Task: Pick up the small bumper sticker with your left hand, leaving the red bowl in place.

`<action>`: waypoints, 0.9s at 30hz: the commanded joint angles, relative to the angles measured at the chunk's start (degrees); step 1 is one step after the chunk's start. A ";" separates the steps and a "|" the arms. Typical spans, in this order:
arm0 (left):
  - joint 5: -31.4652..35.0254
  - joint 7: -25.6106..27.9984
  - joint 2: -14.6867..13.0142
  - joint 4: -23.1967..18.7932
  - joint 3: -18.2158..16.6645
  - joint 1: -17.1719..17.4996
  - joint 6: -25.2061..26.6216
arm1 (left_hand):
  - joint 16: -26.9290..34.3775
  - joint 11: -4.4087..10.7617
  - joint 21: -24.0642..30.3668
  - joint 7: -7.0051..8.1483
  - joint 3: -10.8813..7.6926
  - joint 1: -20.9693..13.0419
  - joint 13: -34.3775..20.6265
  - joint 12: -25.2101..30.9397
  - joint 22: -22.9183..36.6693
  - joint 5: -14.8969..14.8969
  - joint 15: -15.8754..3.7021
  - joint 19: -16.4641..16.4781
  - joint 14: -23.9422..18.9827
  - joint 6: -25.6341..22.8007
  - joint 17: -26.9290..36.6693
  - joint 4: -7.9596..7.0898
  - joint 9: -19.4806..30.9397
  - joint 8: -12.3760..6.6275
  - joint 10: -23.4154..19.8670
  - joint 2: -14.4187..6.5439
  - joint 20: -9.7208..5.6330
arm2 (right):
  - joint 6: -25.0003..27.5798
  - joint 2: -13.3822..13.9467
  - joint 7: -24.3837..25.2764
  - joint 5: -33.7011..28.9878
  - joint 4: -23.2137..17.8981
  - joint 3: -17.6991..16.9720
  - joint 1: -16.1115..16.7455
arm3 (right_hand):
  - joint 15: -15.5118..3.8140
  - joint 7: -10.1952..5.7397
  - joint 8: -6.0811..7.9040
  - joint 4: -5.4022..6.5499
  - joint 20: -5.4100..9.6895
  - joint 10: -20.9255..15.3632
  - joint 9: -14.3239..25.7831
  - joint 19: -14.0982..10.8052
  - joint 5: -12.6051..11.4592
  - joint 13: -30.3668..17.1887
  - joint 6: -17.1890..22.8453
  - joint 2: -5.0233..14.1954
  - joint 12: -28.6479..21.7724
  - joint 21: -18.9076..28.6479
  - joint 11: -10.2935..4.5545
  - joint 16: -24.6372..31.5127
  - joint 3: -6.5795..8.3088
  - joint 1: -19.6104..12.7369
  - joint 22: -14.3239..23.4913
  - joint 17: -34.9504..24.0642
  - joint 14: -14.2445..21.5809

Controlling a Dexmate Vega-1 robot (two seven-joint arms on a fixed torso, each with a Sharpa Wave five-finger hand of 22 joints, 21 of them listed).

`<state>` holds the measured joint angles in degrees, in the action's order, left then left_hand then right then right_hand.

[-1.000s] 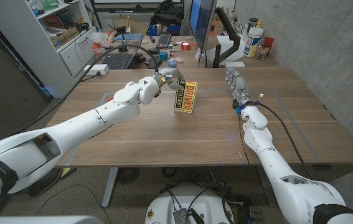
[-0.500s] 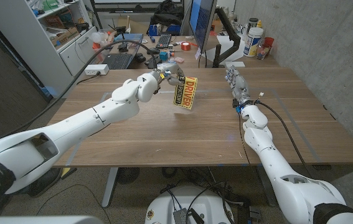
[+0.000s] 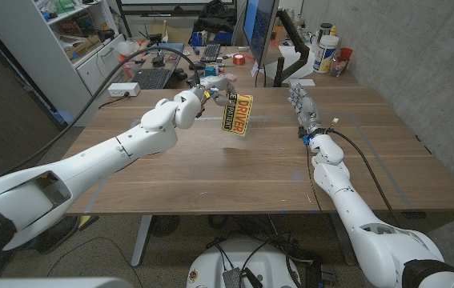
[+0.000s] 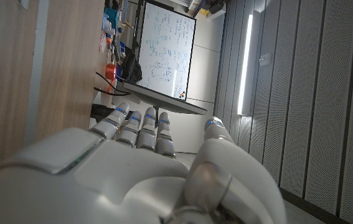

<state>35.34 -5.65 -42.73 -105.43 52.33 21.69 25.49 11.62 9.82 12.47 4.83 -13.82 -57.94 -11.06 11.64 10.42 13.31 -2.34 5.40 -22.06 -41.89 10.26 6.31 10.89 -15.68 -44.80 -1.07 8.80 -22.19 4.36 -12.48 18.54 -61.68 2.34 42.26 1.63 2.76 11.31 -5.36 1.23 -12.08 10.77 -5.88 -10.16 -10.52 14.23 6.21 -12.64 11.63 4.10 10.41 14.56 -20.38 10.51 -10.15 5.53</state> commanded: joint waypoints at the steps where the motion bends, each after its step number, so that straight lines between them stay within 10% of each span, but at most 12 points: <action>1: 1.16 0.68 -0.19 -1.88 -1.23 -0.37 0.69 | -0.08 0.01 -0.28 -0.04 -0.14 -0.02 -0.31 -0.02 0.09 -0.36 -3.82 0.20 -0.49 -0.79 0.14 -0.26 0.19 0.20 -0.65 -0.43 0.21 | 0.33 0.24 0.15 0.24 -1.15 -0.07 0.63 | -0.09 -0.08 -0.11 -0.28 0.10 -0.31 0.16 0.06 -0.30 -0.24 0.48 0.19 0.18 -0.01 -0.06 0.16 0.11 0.27 0.13 -0.10 0.57; 27: 1.04 1.46 -0.20 -2.76 -2.77 -0.01 1.44 | -0.10 0.03 -0.36 -0.07 -0.08 -0.01 -0.35 -0.05 0.09 -0.71 -3.77 0.45 -0.91 -1.41 0.13 -0.34 0.23 0.52 -1.35 -0.46 0.17 | 0.23 0.26 -0.04 0.56 -0.39 -0.15 0.52 | -0.11 -0.19 -0.11 -0.30 0.09 -0.41 0.16 0.05 -0.29 -0.24 0.51 0.23 0.17 0.00 -0.10 0.15 0.13 0.34 0.13 -0.11 0.59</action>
<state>36.75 -4.69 -42.85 -108.18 50.16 21.39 26.93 11.62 9.83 12.47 4.61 -13.82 -57.94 -11.35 11.64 10.42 12.69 -2.66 5.39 -22.37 -42.70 10.26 6.31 10.89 -15.24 -45.41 -1.07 8.80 -22.03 4.69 -12.47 19.12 -62.43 2.21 42.88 1.63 2.76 11.31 -5.36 1.23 -12.08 10.77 -5.88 -10.16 -10.52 14.23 6.21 -12.64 11.63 4.10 10.41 14.56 -20.38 10.52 -10.15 5.53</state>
